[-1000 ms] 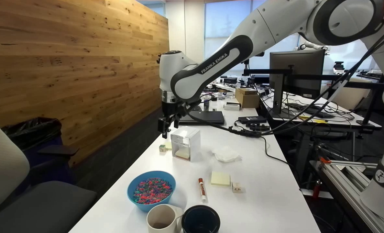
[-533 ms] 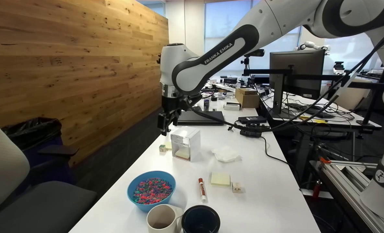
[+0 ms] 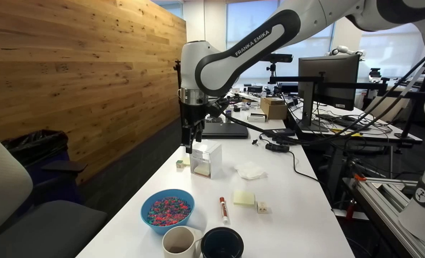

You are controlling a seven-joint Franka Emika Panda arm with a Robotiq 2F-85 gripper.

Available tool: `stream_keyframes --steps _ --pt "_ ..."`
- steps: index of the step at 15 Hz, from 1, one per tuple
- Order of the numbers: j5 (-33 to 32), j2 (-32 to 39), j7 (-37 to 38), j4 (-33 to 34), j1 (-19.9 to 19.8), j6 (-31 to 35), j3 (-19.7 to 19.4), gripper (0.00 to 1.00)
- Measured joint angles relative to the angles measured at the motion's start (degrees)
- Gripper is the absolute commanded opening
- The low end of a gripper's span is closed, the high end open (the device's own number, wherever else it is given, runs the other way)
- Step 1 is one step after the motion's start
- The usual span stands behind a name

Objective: Close the drawer of the white object

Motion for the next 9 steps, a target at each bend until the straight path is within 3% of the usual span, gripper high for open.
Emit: stream_keyframes --steps 9 --pt "0.1 -3.6 0.3 -7.4 2.3 -1.0 1.4 1.0"
